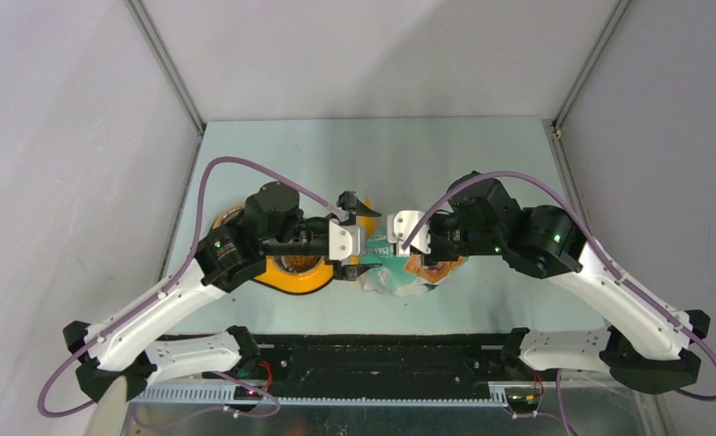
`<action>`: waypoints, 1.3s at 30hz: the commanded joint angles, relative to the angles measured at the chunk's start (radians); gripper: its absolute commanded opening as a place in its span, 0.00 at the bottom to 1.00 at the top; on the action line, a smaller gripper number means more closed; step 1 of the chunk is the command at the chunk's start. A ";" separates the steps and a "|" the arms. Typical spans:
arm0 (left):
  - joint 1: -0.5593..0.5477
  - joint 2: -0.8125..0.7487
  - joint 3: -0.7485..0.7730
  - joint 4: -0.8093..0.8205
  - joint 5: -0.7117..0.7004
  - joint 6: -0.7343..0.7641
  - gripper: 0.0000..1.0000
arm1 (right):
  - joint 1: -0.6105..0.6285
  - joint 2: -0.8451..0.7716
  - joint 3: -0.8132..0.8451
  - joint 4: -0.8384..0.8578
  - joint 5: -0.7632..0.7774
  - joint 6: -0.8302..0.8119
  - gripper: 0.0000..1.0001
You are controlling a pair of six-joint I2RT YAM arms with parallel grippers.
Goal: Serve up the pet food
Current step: Close the pet food bag at the center of the board.
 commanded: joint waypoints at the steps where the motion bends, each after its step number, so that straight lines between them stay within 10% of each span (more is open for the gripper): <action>1: -0.022 -0.005 0.007 0.094 -0.001 -0.050 0.93 | 0.006 -0.078 0.012 0.118 -0.036 -0.008 0.00; 9: -0.065 0.042 -0.038 0.267 -0.049 -0.108 0.74 | 0.008 -0.107 -0.009 0.151 -0.054 -0.013 0.00; 11: -0.072 0.070 -0.009 0.216 -0.049 -0.088 0.19 | 0.008 -0.115 -0.014 0.155 -0.051 -0.015 0.00; 13: -0.076 0.088 0.019 0.182 -0.071 -0.081 0.02 | 0.008 -0.121 -0.013 0.157 -0.048 -0.011 0.00; 23: -0.087 0.023 0.006 0.123 -0.100 -0.078 0.00 | 0.006 -0.135 -0.029 0.171 -0.027 -0.005 0.00; 28: -0.086 0.011 0.018 0.073 -0.145 -0.050 0.70 | 0.007 -0.134 -0.029 0.177 -0.024 0.002 0.00; 31: -0.087 0.007 0.006 0.087 -0.157 -0.053 0.74 | 0.006 -0.135 -0.034 0.184 -0.029 0.004 0.00; 33: -0.087 0.005 0.005 0.087 -0.163 -0.047 0.61 | 0.006 -0.136 -0.035 0.188 -0.029 0.002 0.00; 34: -0.088 0.004 0.005 0.084 -0.169 -0.042 0.22 | 0.006 -0.135 -0.034 0.189 -0.029 0.001 0.00; 35: -0.088 -0.001 0.003 0.081 -0.174 -0.033 0.11 | 0.006 -0.135 -0.033 0.189 -0.028 0.001 0.00; 39: -0.087 -0.029 -0.026 0.083 -0.184 -0.020 0.00 | 0.007 -0.133 -0.033 0.186 -0.022 0.005 0.00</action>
